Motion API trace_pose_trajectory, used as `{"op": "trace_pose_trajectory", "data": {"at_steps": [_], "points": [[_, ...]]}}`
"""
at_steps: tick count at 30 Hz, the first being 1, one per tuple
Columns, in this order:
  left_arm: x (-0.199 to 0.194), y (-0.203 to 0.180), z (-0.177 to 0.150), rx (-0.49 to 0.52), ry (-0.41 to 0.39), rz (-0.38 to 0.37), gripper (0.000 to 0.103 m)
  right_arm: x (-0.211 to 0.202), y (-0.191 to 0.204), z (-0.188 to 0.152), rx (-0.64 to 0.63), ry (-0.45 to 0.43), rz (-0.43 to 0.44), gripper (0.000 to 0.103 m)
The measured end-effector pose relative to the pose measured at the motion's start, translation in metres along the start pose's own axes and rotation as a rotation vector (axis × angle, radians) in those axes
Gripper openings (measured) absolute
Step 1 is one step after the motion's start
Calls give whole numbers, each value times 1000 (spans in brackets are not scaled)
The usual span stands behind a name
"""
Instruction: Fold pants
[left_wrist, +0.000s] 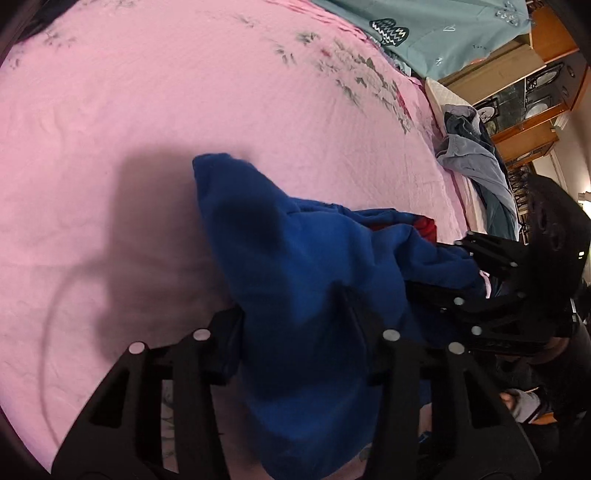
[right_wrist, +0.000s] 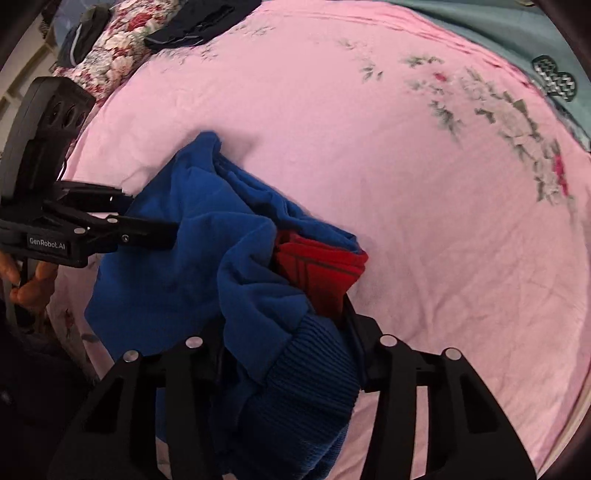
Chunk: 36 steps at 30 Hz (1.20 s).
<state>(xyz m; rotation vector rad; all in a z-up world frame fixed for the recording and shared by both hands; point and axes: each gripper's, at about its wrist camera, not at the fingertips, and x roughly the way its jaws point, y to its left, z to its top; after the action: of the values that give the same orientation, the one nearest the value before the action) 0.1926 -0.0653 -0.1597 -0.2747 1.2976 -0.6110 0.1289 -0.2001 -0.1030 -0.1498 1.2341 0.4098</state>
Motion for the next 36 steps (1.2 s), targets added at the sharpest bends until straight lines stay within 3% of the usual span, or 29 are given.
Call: {"op": "trace_pose_trajectory", "data": {"at_steps": [4,7,9,10,12,14,16,19,20,22,24,27,30,36], "points": [[-11,-8,-1,62,-35,-9,38,-34,9,9,33,-81,-51,48],[-26,-6,3,68,-60,-56,32,-61,26,30,6,-166,-87,47],[-42,-9,14,101,-110,-67,31,-73,31,45,-15,-198,-94,47],[-53,-10,21,128,-159,-34,31,-75,30,53,-21,-201,-96,47],[-58,-6,34,155,-182,26,31,-69,21,62,-9,-155,-63,49],[-51,7,43,129,-138,25,31,-52,11,58,2,-68,-40,56],[-41,20,42,101,-102,17,31,-37,6,46,-22,-36,-114,70],[-30,25,36,109,-104,56,34,-9,-17,32,-14,2,-268,70],[-28,27,36,93,-110,58,38,-6,-33,29,57,7,-244,70],[-29,34,37,64,-121,73,51,-18,-60,21,223,-59,-81,70],[-33,41,33,43,-127,97,65,-27,-67,21,250,-112,35,73],[-37,52,25,4,-121,86,73,-14,-72,33,182,-84,130,74],[-44,57,17,-41,-111,85,73,14,-81,53,108,-11,220,74],[-68,44,-8,-41,-72,164,76,59,-85,76,-89,144,422,74]]}}
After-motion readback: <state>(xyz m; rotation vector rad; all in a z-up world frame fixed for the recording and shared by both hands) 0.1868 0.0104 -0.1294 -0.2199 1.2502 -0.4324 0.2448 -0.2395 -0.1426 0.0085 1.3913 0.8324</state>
